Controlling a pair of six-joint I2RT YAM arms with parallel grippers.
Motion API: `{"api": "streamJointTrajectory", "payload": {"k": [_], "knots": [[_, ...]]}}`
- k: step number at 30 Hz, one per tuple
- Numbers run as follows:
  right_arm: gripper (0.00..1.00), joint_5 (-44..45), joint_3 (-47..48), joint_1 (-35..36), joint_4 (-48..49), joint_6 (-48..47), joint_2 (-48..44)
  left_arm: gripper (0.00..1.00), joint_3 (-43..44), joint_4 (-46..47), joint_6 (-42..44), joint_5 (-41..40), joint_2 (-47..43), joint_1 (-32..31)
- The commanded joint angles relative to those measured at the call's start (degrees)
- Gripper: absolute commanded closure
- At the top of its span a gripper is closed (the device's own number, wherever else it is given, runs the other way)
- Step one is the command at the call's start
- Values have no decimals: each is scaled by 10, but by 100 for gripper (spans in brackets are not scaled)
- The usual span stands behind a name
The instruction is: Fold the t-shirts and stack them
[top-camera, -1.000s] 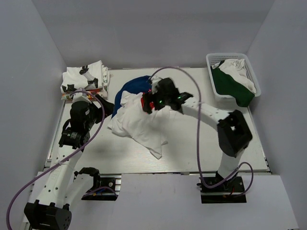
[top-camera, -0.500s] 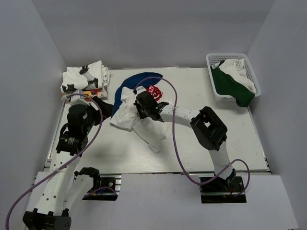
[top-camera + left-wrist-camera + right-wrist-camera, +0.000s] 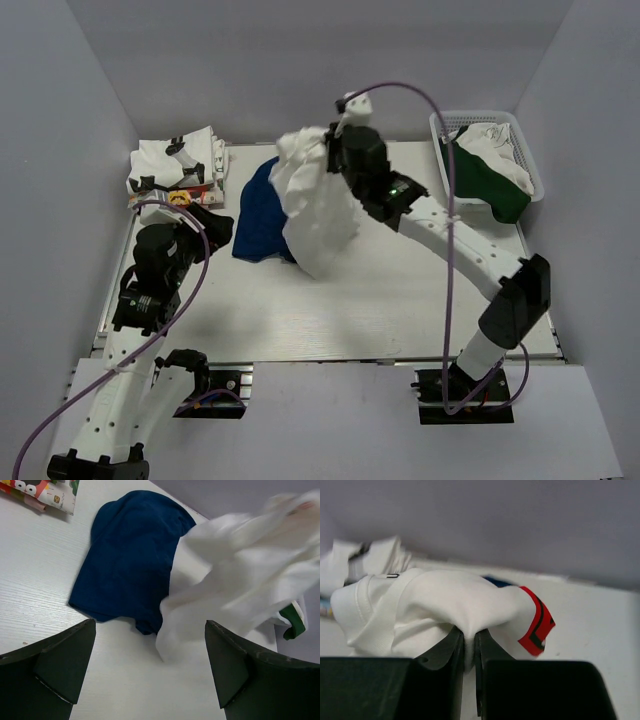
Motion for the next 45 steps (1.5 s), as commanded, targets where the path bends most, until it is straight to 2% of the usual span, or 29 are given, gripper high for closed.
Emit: {"api": "streamJointTrajectory", "payload": {"k": [1,4,10,14,15,16,19,22,25,27,29,30,31,32,33,36,37,41,45], "knots": [[100,114,73,-44,62,-42,-44,0,-2,14,-1,-8,5,-2],[100,139,109,-89,80,-84,-44,0,-2,20,-1,-2,18,3],[100,117,191,-226,122,-110,-5,0,-2,64,4,12,47,3],[100,87,360,-314,102,-147,66,0,3,90,14,17,83,3],[100,79,385,-324,104,-153,77,0,3,95,14,22,89,3],[100,76,390,-366,108,-158,102,0,3,108,20,22,95,3],[100,25,376,-414,142,-159,129,0,3,137,26,35,122,3],[100,-33,362,-441,122,-135,175,0,3,157,39,60,161,3],[100,-91,286,-456,113,-79,202,0,17,157,61,72,202,3],[100,-105,230,-480,96,-41,224,0,38,136,79,95,249,-3],[100,-104,215,-484,71,-3,252,0,65,112,113,128,283,-3],[96,-126,221,-489,38,3,259,0,88,100,121,141,325,-3],[69,-135,228,-489,17,7,269,0,100,86,127,148,346,-3],[32,-143,237,-489,-10,15,272,0,110,65,142,164,367,-9],[10,-167,246,-487,-30,20,272,0,119,59,142,172,406,-9],[10,-207,271,-472,-46,12,223,0,130,69,147,193,449,-24],[10,-235,258,-467,-35,4,211,0,130,76,147,193,472,-34],[10,-240,195,-419,-31,-26,150,0,169,74,141,180,550,-72],[10,-249,118,-398,-15,-11,73,0,271,14,141,142,653,-107]]}}
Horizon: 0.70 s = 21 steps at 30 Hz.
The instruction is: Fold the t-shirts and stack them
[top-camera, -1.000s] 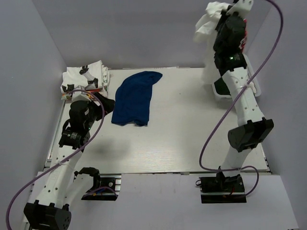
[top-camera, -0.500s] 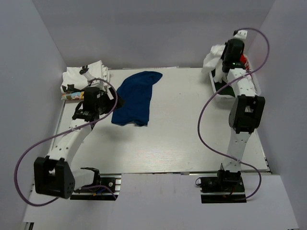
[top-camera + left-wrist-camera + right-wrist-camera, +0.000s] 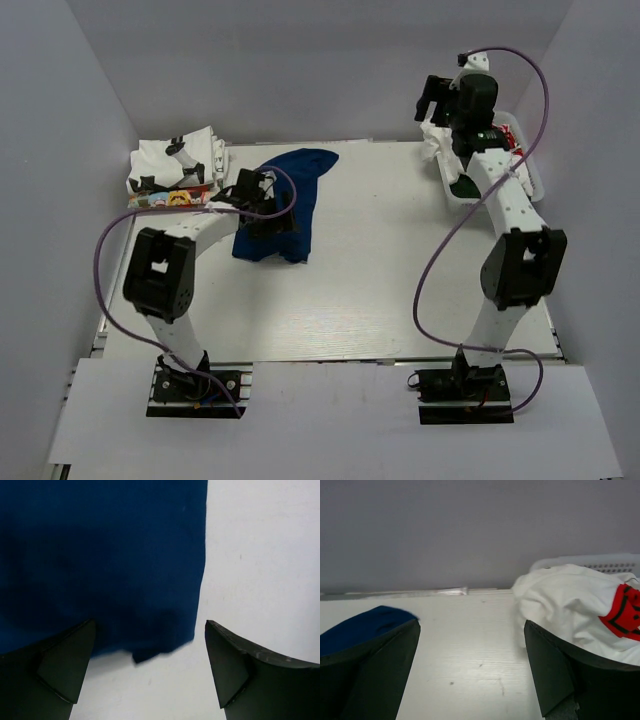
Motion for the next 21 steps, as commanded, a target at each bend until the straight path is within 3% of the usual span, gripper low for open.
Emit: {"api": "streamJointTrajectory", "payload": {"k": [1,3,6,9,10,11,13,15,21], "knots": [[10,-29,-80,20,47,8,-79,0,86,-51,8,-40,57,-30],[10,-30,-109,27,66,22,-108,0,115,-77,8,-61,91,-46],[10,-23,-185,38,95,35,-141,11,122,-85,8,-70,105,-56],[10,-8,-233,49,108,37,-169,39,109,-97,8,-86,105,-73],[10,-4,-239,52,107,44,-176,55,102,-97,8,-91,105,-80],[10,-5,-242,56,106,47,-177,65,82,-97,8,-91,105,-87],[10,-14,-263,66,108,53,-190,100,56,-90,13,-91,75,-96],[10,-20,-287,79,110,52,-201,100,2,-80,21,-96,39,-110],[10,-45,-366,158,142,56,-219,100,-154,-43,19,-56,-241,-137]]}}
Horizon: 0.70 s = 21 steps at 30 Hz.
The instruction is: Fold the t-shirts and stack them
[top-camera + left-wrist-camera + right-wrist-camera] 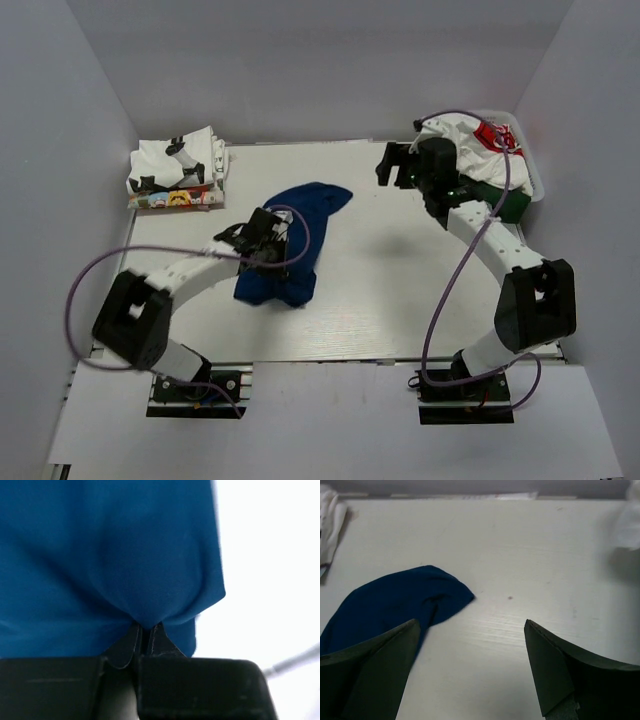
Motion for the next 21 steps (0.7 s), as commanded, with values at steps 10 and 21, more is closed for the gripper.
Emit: {"api": "streamJointTrajectory", "payload": {"k": [10,21], "knots": [[10,24,-13,174,6,34,131,100,-32,-128,-106,-138,-282,-9],[10,124,0,186,-41,45,228,100,-33,-127,-112,-152,-330,-9]]}}
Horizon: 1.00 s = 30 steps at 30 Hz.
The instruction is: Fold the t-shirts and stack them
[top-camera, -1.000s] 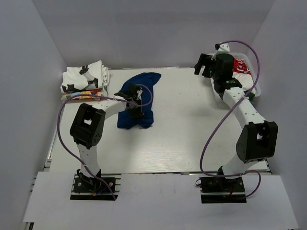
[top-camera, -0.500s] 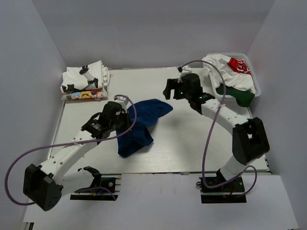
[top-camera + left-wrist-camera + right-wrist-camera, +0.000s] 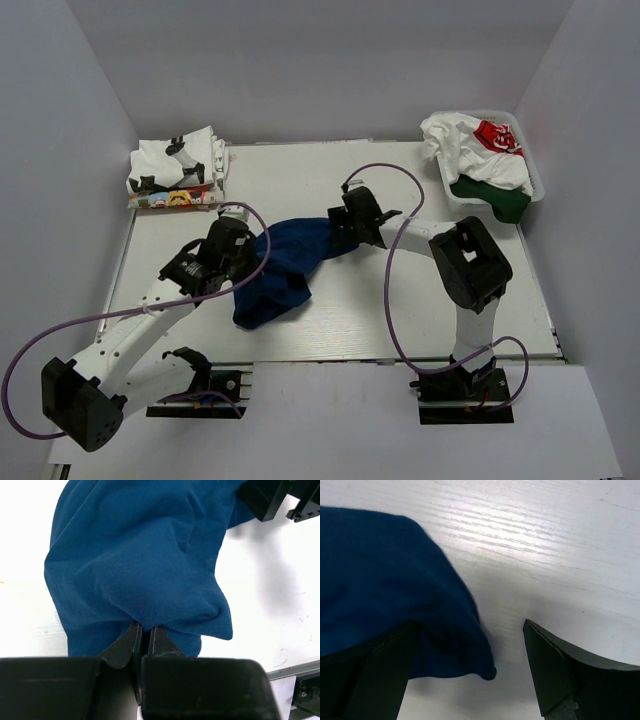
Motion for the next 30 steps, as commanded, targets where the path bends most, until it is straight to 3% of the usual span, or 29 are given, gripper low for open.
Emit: {"api": "streamJointTrajectory", "payload": {"k": [1,2,6,7,8,9,13,18,19,21,22,26,30], "knots": [[13,43,26,0,-5,9,20,100,15,0,-8,-16,-15,1],[15,43,31,1,-10,13,34,100,15,0,-8,-21,-15,1],[50,10,17,3,13,38,27,100,26,11,-8,-28,-15,1],[80,-21,4,5,36,40,21,100,32,11,-13,-33,-15,1],[96,-27,-7,5,42,42,13,100,32,11,-13,-33,-15,1],[100,-27,-12,7,48,43,-13,100,41,16,-13,-40,-15,1],[100,-9,-21,5,69,32,-97,100,92,41,0,-53,-15,1],[100,107,-18,3,86,8,-270,100,173,66,27,-73,-21,1],[100,118,-19,4,88,2,-339,100,188,79,40,-68,-35,1],[100,153,-25,5,97,-4,-383,100,199,91,51,-60,-48,1],[100,156,-25,5,97,-17,-446,100,208,106,64,-36,-63,1],[100,160,5,7,65,-31,-558,100,234,129,99,38,-106,1],[100,87,47,5,32,-52,-631,100,257,153,111,118,-153,7]]}}
